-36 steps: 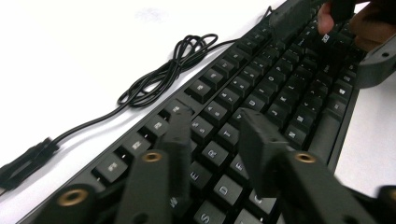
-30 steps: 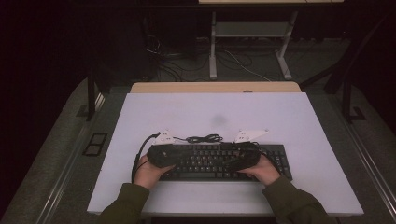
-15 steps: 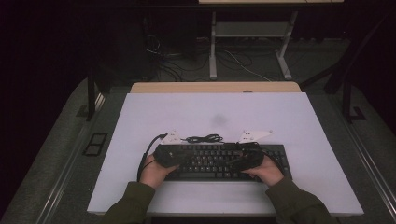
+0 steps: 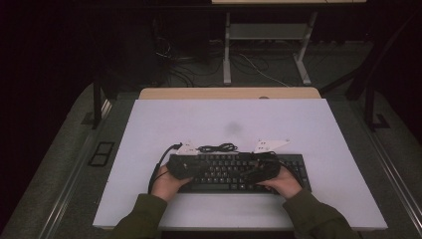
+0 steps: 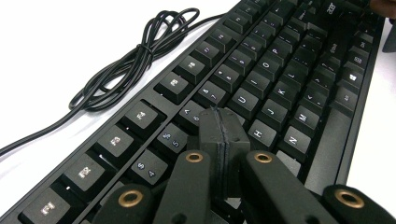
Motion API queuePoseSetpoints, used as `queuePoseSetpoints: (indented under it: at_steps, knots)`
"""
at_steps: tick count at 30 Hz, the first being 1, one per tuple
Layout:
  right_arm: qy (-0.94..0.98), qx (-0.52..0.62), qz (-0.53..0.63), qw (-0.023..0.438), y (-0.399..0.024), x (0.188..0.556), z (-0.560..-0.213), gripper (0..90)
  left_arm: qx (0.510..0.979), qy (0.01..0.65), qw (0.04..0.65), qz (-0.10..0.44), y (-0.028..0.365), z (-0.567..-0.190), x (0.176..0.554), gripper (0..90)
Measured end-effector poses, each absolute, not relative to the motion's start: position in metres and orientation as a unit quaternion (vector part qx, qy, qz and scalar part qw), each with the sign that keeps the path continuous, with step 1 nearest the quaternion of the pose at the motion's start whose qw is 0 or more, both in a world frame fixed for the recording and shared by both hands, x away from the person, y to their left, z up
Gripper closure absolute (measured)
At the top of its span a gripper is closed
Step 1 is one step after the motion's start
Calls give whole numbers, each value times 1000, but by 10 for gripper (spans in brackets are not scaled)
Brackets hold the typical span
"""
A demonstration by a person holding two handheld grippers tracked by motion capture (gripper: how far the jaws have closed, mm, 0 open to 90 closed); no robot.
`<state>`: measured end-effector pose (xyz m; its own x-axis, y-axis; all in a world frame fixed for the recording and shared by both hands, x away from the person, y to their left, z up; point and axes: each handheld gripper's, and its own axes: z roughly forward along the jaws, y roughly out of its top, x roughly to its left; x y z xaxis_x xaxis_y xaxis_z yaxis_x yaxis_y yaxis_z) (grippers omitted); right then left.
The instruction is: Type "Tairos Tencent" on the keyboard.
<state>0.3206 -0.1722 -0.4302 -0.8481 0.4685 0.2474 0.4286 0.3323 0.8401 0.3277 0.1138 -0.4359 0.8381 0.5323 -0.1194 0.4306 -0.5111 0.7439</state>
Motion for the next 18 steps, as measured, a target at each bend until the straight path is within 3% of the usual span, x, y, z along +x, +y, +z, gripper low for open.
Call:
queuePoseSetpoints:
  at_steps: [4,10,18]
  knots:
    - [816,277,507,21,-173,321,-430,188,863,278,417,64,115,-433,327,882]
    - [815,281,506,26,-175,322,-430,180,858,280,427,61,115,-431,326,789]
    - [816,283,503,32,-178,323,-431,177,852,278,440,59,116,-428,325,588]
